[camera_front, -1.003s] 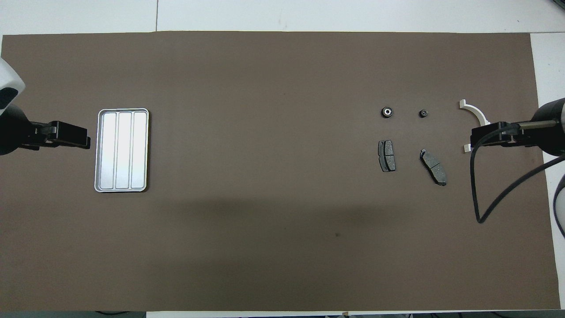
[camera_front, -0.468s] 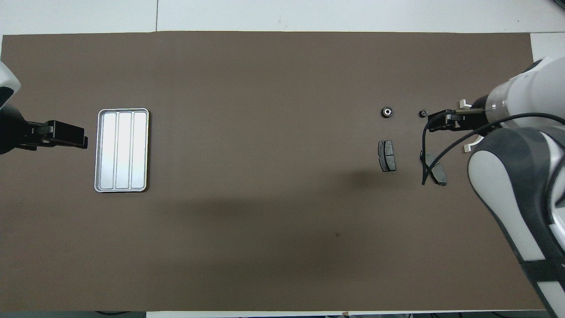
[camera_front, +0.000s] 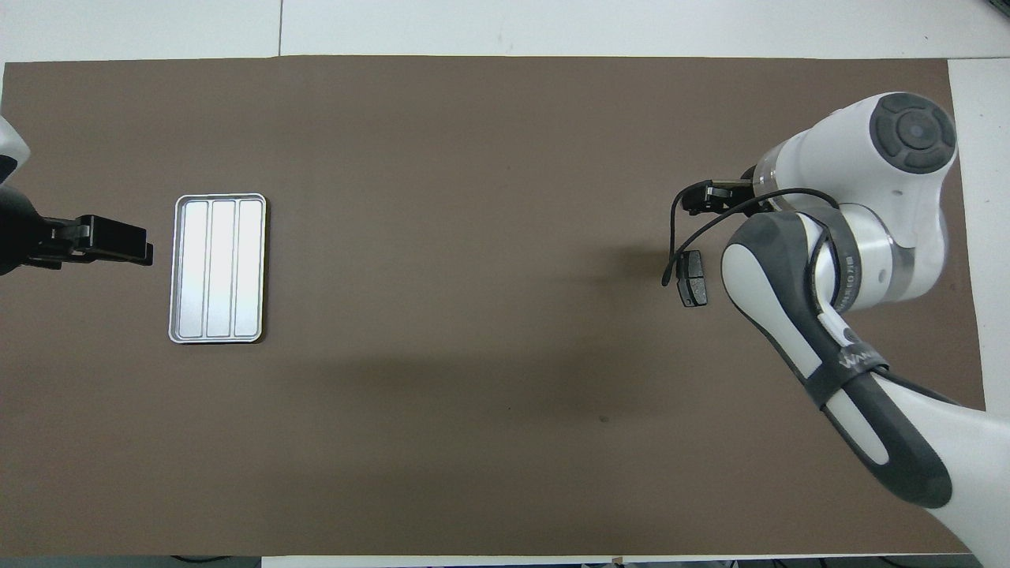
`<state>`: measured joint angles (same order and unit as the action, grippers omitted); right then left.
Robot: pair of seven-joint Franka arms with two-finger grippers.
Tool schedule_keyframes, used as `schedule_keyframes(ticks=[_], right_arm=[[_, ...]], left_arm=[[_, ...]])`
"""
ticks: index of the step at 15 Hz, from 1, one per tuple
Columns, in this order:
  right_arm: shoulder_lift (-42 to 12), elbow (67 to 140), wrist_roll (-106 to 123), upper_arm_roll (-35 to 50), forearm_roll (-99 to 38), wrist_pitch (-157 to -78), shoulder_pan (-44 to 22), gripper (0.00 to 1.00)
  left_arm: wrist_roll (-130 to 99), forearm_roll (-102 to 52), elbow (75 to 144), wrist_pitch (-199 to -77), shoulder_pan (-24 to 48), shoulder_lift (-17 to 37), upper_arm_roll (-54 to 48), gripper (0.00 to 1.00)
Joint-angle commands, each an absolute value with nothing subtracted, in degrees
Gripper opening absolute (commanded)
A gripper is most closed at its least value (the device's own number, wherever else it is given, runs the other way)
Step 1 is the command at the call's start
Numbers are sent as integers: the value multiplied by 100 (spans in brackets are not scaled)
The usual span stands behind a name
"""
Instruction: Pick bearing gear from pile to tray
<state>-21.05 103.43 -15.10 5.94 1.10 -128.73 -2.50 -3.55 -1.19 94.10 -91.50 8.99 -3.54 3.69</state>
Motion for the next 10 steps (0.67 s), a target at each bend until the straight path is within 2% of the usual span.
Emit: schedule_keyframes(ticks=[1, 6, 10], right_arm=[[-2679, 9801, -1617, 606, 403, -12832, -237, 100], [-3348, 9379, -1854, 606, 782, -12762, -237, 100], [-3428, 9080, -2101, 615, 729, -12061, -220, 100]], left_arm=[[-631, -26, 9474, -9185, 879, -448, 396, 100], [-888, -26, 9659, -9202, 958, -545, 378, 100], [-852, -18, 10255, -9736, 967, -790, 352, 100]])
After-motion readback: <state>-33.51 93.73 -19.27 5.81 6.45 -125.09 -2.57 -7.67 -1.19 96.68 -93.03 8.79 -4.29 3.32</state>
